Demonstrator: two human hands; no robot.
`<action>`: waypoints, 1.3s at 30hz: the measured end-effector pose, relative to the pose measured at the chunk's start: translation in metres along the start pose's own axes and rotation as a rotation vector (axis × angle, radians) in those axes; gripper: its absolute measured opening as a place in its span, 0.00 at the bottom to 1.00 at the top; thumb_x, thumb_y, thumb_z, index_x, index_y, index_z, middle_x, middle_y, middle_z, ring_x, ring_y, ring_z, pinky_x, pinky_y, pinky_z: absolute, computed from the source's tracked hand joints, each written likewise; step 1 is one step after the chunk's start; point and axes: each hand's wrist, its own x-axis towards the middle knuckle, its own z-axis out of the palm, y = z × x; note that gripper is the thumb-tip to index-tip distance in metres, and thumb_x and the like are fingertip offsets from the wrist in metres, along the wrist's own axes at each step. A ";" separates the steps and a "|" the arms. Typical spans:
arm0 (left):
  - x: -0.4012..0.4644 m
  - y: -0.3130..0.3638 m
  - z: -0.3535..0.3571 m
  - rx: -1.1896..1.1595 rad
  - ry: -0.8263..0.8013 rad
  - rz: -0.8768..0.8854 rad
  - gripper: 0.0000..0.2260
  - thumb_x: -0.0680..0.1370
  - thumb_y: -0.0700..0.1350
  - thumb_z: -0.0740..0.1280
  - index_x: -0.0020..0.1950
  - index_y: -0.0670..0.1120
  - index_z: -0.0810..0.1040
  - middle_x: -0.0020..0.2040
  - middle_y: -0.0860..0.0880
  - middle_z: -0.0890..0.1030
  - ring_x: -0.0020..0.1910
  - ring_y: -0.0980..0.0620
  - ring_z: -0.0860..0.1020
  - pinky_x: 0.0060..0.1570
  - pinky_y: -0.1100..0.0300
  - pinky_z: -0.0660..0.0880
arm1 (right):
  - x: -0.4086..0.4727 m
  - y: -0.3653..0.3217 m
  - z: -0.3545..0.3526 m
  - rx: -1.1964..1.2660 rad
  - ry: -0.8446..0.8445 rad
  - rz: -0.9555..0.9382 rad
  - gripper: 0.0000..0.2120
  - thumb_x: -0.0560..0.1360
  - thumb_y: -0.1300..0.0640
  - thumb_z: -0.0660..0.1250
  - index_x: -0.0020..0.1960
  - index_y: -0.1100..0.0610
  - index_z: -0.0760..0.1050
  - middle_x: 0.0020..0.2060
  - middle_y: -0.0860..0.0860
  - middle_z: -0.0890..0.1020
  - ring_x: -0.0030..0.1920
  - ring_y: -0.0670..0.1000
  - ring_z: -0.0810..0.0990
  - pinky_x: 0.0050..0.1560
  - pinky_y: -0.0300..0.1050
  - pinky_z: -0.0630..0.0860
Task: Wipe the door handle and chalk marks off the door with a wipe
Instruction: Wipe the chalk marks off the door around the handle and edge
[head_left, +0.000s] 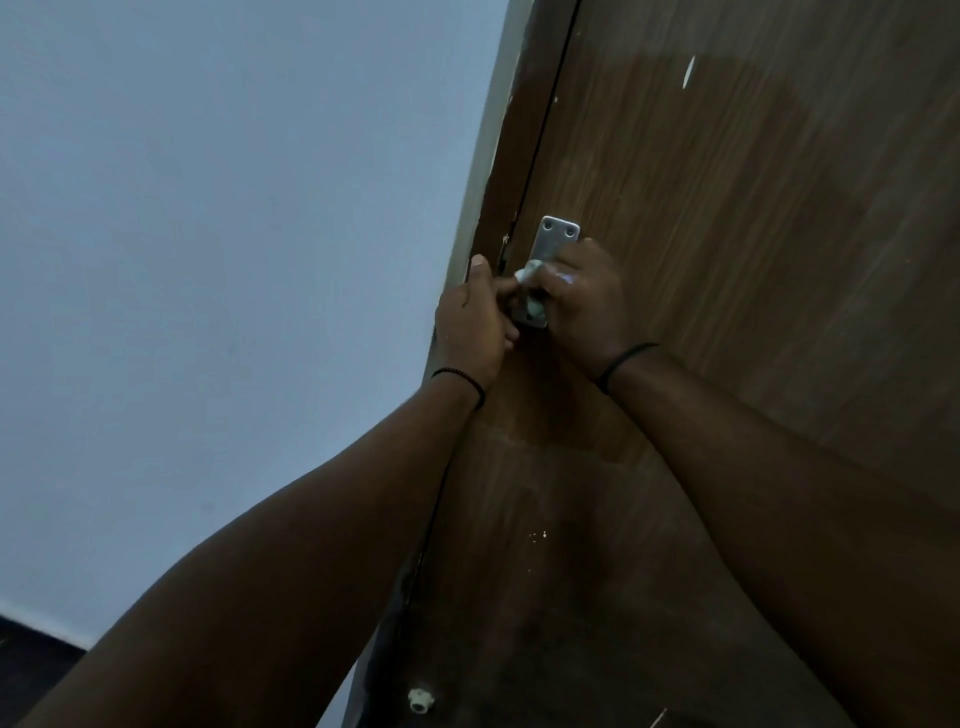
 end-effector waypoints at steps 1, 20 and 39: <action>0.000 -0.002 0.000 0.003 0.024 -0.001 0.24 0.83 0.58 0.48 0.42 0.59 0.82 0.33 0.42 0.82 0.27 0.53 0.77 0.34 0.58 0.75 | 0.007 -0.005 0.003 0.018 -0.014 -0.001 0.03 0.69 0.66 0.73 0.42 0.62 0.81 0.39 0.58 0.80 0.42 0.58 0.78 0.40 0.46 0.73; -0.023 -0.013 -0.018 0.111 0.092 -0.070 0.19 0.84 0.52 0.53 0.46 0.48 0.81 0.34 0.48 0.81 0.28 0.52 0.76 0.44 0.50 0.78 | -0.099 0.071 -0.074 -0.055 -0.207 0.354 0.03 0.70 0.66 0.72 0.43 0.61 0.81 0.40 0.60 0.80 0.43 0.61 0.79 0.41 0.45 0.72; -0.010 -0.032 0.001 0.103 -0.057 -0.098 0.09 0.79 0.47 0.67 0.48 0.43 0.84 0.38 0.46 0.84 0.34 0.51 0.82 0.37 0.56 0.81 | -0.036 -0.061 0.059 0.737 0.472 1.401 0.06 0.73 0.62 0.70 0.50 0.56 0.80 0.51 0.52 0.82 0.50 0.47 0.80 0.48 0.35 0.77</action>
